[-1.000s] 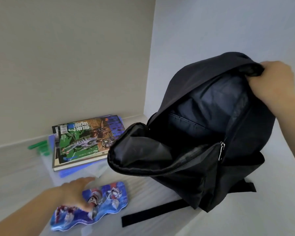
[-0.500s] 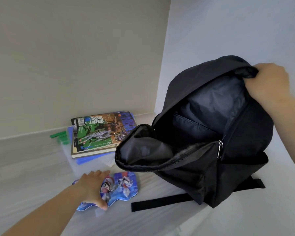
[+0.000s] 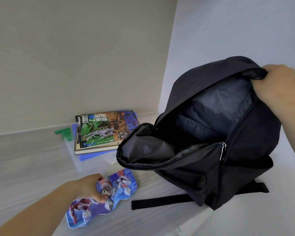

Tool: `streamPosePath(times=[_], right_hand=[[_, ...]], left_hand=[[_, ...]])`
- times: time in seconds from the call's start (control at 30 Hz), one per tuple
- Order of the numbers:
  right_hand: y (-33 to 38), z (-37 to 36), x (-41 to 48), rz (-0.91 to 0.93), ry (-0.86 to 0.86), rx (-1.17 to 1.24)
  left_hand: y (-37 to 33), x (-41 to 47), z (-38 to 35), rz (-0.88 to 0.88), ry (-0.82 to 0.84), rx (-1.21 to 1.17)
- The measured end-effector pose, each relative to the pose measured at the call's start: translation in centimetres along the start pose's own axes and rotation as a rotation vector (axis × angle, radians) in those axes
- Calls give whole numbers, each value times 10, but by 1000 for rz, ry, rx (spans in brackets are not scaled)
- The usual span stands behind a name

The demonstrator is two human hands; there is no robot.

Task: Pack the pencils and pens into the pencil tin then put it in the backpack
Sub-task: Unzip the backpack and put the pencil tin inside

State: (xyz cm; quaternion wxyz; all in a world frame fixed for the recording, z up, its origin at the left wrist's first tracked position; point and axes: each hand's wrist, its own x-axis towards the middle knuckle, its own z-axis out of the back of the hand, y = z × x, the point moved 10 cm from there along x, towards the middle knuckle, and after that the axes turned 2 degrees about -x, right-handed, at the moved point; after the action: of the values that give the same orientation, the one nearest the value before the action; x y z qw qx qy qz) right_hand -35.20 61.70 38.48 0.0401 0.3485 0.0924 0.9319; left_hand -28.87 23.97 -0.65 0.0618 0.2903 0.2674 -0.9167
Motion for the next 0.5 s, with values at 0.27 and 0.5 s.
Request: streamPosePath(times=[0.27,0.5], right_hand=[[-1,-1,-2,9,16,46],[0,0,-4,27,18,81]], left_hand=[[10,-51,69,-107,-127,-336],[-54,-122,166,-434,-208,-576]])
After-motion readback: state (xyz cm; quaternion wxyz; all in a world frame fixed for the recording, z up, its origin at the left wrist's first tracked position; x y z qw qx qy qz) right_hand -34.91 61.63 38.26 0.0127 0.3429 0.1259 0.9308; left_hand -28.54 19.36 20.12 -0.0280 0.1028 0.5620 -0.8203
